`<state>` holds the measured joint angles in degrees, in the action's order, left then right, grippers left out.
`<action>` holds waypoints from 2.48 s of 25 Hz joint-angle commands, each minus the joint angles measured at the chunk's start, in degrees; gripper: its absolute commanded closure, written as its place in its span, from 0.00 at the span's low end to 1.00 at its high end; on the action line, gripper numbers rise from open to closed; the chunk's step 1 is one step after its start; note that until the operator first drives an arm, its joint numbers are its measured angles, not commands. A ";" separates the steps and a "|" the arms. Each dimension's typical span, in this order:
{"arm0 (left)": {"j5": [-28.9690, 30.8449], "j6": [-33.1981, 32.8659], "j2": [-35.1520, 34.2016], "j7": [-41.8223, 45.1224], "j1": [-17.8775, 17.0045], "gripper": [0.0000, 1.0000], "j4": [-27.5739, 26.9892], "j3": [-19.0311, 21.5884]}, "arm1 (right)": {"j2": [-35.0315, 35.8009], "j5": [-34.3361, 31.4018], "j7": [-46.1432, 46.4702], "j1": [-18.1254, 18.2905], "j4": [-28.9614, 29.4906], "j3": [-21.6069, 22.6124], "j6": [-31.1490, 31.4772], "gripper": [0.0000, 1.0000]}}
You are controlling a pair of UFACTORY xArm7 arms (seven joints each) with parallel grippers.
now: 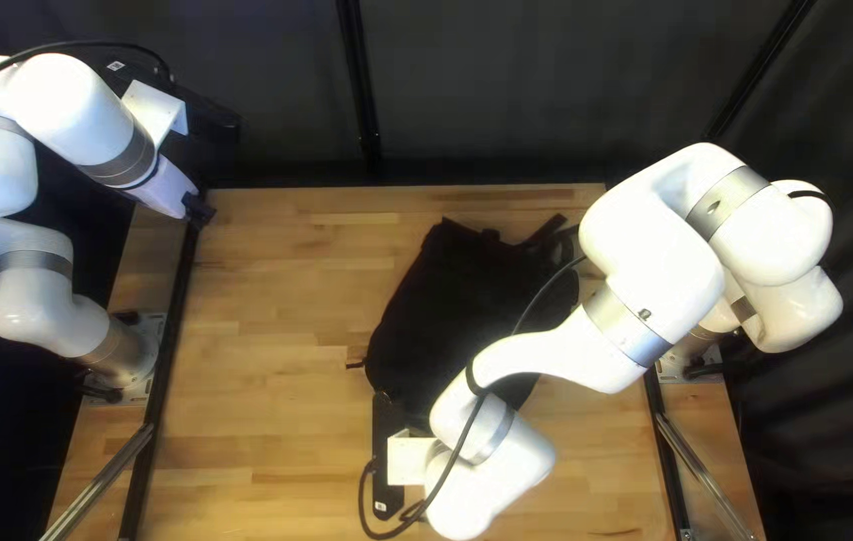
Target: Remove a lunch box from a kids backpack
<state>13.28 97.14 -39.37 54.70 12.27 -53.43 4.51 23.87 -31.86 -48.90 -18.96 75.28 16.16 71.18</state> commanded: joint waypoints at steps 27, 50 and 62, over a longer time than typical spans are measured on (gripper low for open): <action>0.00 0.00 0.00 0.00 0.00 0.00 0.00 0.00 | -4.57 2.51 0.42 0.43 -7.30 1.14 -0.15 0.04; 0.00 0.00 0.00 0.00 0.00 0.00 0.00 0.00 | -4.34 0.05 7.05 2.43 -3.14 -0.52 2.36 0.82; 0.00 0.00 0.00 0.00 0.00 0.00 0.00 0.00 | -5.02 0.54 8.38 3.67 -5.31 -0.66 -0.07 0.59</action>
<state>13.28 97.14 -39.37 54.70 12.27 -53.43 4.51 19.23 -31.41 -40.59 -15.36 70.34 15.45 71.22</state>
